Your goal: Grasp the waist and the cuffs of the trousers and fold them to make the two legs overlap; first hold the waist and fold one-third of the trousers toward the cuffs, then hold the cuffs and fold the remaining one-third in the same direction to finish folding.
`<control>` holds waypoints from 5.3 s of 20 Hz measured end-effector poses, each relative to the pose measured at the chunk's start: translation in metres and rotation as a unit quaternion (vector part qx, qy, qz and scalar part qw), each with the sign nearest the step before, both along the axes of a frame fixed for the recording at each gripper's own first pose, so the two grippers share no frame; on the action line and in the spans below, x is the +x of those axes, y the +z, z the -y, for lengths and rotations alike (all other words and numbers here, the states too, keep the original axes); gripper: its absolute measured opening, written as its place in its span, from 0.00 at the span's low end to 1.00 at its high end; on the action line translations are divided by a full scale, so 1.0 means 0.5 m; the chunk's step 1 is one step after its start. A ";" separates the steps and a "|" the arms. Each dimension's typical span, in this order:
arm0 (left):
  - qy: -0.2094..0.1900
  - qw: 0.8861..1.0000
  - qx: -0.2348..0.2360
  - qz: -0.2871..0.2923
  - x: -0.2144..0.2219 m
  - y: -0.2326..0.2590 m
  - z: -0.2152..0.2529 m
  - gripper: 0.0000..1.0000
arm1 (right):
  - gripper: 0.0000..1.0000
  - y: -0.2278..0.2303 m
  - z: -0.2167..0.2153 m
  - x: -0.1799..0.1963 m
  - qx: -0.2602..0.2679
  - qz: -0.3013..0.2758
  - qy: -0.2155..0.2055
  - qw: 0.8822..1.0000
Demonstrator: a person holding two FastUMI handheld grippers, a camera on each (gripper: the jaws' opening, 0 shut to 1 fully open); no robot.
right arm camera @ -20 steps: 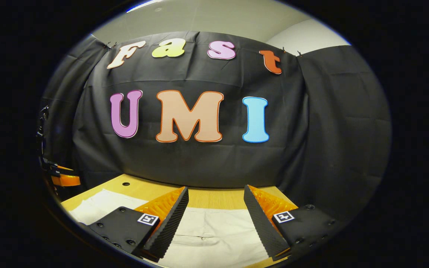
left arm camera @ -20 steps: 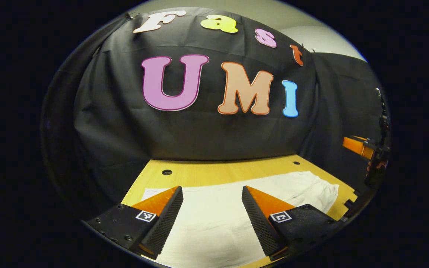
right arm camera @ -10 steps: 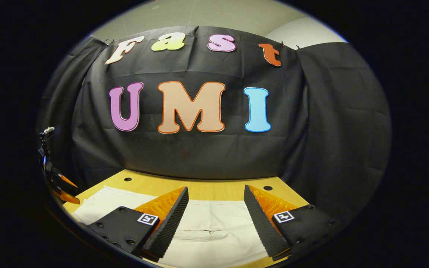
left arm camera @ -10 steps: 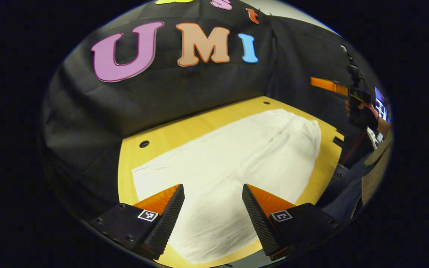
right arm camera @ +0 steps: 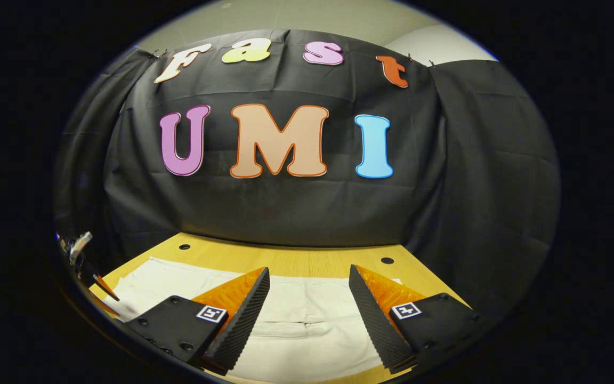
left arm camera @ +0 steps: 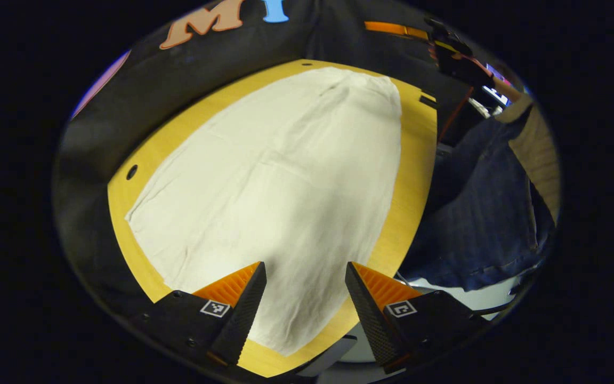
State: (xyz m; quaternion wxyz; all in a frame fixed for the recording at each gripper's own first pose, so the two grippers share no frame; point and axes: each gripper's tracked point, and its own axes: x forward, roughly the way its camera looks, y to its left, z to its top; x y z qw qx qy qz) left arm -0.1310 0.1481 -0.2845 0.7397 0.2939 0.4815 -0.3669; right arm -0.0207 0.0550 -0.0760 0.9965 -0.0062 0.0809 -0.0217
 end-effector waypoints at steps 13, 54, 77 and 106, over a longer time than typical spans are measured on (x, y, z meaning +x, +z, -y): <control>-0.077 0.990 0.115 -0.033 -0.013 -0.090 -0.066 0.85 | 0.97 -0.035 0.006 0.006 -0.018 -0.017 0.012 1.000; -0.049 0.973 0.219 -0.058 0.043 -0.111 -0.079 0.00 | 0.98 -0.510 0.454 -0.109 -0.415 -0.387 0.438 0.698; -0.052 0.973 0.208 -0.082 0.039 -0.114 -0.075 0.00 | 0.54 -0.572 0.443 -0.113 -0.404 -0.497 0.446 0.625; 0.132 0.981 0.132 0.056 0.256 0.010 -0.081 0.00 | 0.07 -0.419 0.429 0.070 -0.286 -0.427 0.252 0.820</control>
